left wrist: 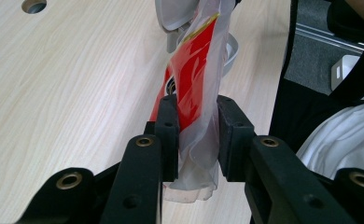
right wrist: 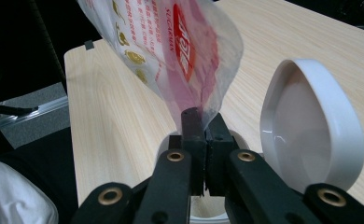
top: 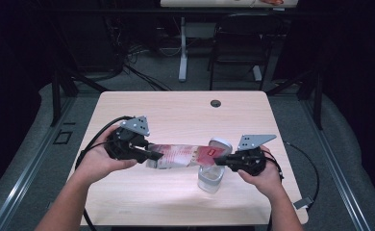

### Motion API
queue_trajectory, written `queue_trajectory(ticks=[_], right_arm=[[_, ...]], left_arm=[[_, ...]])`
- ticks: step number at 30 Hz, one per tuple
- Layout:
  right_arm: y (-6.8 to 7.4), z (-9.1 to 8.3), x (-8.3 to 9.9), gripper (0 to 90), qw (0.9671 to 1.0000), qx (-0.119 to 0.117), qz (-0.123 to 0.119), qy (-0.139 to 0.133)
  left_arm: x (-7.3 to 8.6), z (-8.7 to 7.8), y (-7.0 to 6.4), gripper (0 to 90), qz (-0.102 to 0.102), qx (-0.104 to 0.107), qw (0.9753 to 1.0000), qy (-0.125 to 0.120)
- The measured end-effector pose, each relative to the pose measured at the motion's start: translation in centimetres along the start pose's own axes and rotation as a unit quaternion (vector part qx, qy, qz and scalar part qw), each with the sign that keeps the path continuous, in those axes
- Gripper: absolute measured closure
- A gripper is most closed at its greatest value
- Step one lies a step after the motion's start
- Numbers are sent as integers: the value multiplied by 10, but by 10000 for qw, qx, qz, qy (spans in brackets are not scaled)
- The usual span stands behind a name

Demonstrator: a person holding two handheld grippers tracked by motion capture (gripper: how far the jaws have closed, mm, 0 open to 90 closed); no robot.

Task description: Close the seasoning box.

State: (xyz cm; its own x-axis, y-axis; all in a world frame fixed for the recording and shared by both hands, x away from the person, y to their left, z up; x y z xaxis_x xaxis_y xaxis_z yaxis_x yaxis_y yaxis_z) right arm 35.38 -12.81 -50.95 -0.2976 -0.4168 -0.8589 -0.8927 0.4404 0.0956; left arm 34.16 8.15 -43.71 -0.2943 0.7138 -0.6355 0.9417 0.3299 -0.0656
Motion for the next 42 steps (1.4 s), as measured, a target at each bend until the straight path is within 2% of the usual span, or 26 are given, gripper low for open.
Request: queue_trajectory(ticks=[42], right_arm=[[-3, 3, 3, 892, 10000, 52, 46, 25]], left_arm=[[-10, -1, 1, 737, 12, -4, 10000, -26]])
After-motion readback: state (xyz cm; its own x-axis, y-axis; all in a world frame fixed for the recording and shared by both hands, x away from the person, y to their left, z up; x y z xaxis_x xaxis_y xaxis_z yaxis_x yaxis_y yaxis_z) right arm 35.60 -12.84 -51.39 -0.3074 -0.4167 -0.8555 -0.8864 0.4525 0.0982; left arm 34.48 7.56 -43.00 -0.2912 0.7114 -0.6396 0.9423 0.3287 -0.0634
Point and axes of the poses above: each handheld gripper's, and its own axes: z roughly forward along the jaws, x roughly out of its underside, y roughly to its left, the point moved 10 cm from there along z, roughly forward along the jaws, and after that the axes turned 2 degrees about -z, right-handed, at the moved point
